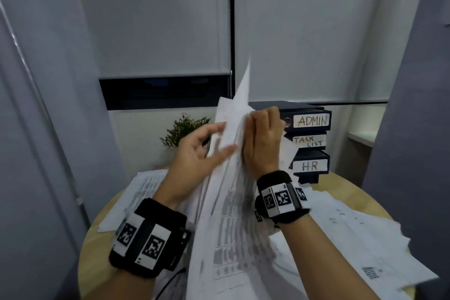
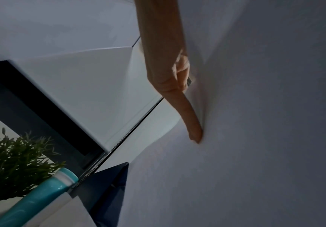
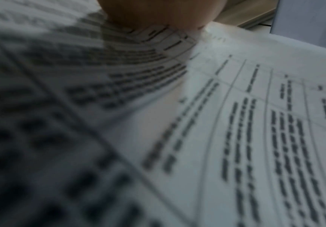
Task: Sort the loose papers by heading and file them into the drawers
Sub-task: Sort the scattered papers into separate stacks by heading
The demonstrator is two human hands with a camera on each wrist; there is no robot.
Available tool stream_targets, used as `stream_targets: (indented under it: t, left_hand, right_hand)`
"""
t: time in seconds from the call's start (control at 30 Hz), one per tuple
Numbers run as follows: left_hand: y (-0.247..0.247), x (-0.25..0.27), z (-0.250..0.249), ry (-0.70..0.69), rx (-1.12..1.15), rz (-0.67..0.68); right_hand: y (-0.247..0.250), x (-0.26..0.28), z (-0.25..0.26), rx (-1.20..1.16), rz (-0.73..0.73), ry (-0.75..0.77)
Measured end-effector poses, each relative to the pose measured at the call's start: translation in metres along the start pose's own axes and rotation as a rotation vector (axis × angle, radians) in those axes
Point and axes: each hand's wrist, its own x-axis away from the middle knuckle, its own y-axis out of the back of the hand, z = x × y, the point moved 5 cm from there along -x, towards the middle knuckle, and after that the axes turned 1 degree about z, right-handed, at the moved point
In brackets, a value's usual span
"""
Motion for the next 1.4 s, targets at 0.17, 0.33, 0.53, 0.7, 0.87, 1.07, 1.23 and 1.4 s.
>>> stream_targets:
  t: [0.17,0.33,0.53,0.7,0.87,1.07,1.23,1.4]
  left_hand:
    - [-0.006,0.007,0.006,-0.039,-0.222,0.037]
    - [-0.015,0.000,-0.017,-0.204,-0.285,-0.051]
    - [-0.002,-0.019,-0.042,-0.275,-0.085,-0.085]
    - [0.030,-0.034,-0.024,-0.268,-0.293,-0.153]
    - [0.035,-0.033,-0.013,-0.247,-0.296,-0.241]
    - [0.038,-0.034,0.015,-0.161,-0.224,-0.239]
    - [0.045,-0.035,0.042,-0.023,-0.079,-0.264]
    - [0.042,-0.030,0.061,0.096,-0.108,-0.285]
  right_hand:
    - [0.023,-0.004,-0.049,0.095,-0.116,-0.268]
    - [0.029,0.033,-0.119,-0.509,0.176,-0.946]
    - [0.017,0.045,-0.117,-0.882,0.546,-0.997]
    - [0.027,0.009,-0.096,-0.882,0.349,-0.846]
    - [0.030,-0.021,-0.061,-0.735,0.421,-0.688]
    - [0.027,-0.018,-0.061,-0.743,0.426,-0.750]
    - [0.015,-0.001,-0.071,-0.760,0.451,-0.846]
    - [0.009,0.000,-0.065,-0.716,0.493,-0.835]
